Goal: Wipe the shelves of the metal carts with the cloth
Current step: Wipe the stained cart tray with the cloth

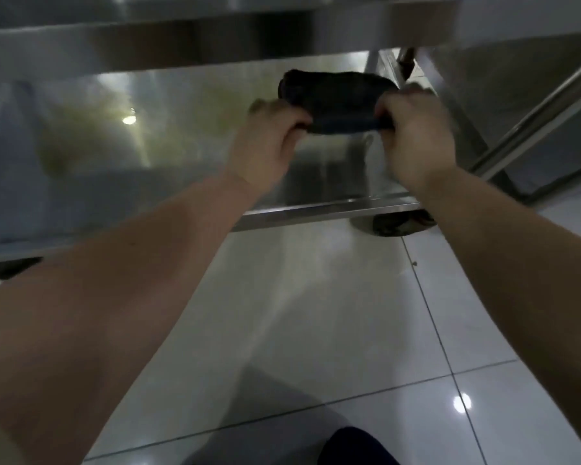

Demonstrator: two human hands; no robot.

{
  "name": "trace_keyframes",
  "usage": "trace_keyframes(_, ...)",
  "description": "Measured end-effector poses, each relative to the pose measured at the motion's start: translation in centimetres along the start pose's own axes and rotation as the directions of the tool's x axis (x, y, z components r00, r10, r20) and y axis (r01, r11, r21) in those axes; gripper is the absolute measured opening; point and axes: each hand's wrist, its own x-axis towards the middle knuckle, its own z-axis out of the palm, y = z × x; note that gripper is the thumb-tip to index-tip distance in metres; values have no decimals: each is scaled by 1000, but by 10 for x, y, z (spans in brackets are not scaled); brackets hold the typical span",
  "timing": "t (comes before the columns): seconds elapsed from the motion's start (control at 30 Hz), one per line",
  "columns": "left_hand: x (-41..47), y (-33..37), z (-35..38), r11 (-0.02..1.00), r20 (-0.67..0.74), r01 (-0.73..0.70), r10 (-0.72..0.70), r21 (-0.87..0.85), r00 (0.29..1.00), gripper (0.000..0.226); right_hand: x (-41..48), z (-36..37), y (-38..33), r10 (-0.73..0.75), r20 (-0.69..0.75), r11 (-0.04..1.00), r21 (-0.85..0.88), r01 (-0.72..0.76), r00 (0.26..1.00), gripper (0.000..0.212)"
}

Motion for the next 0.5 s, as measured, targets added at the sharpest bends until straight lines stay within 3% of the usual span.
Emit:
trace_keyframes(0.13, -40, -10, 55, 996, 365, -59, 32, 64, 930, 30, -56, 48, 10, 7, 304, 999, 35, -19, 953, 23)
trace_keyframes(0.2, -57, -17, 66, 999, 315, -39, 28, 27, 949, 29, -73, 58, 12, 42, 297, 992, 101, -75, 954, 24)
trace_keyframes(0.27, -62, -30, 67, 990, 92, 94, -85, -104, 992, 30, -77, 62, 9, 117, 219, 970, 186, -159, 969, 27)
trace_keyframes(0.33, -56, -48, 65, 977, -49, 200, -204, -75, 978, 34, -70, 66, 0, 131, 141, 957, 241, -162, 981, 32)
trace_keyframes(0.4, -43, -67, 67, 949, 29, 297, -301, 109, 953, 44, -55, 77, -12, 78, 125, 973, 205, -103, 989, 36)
trace_keyframes(0.5, -33, -87, 76, 894, 202, 328, -397, 306, 895, 60, -29, 100, -30, 134, 384, 988, 16, -151, 914, 59)
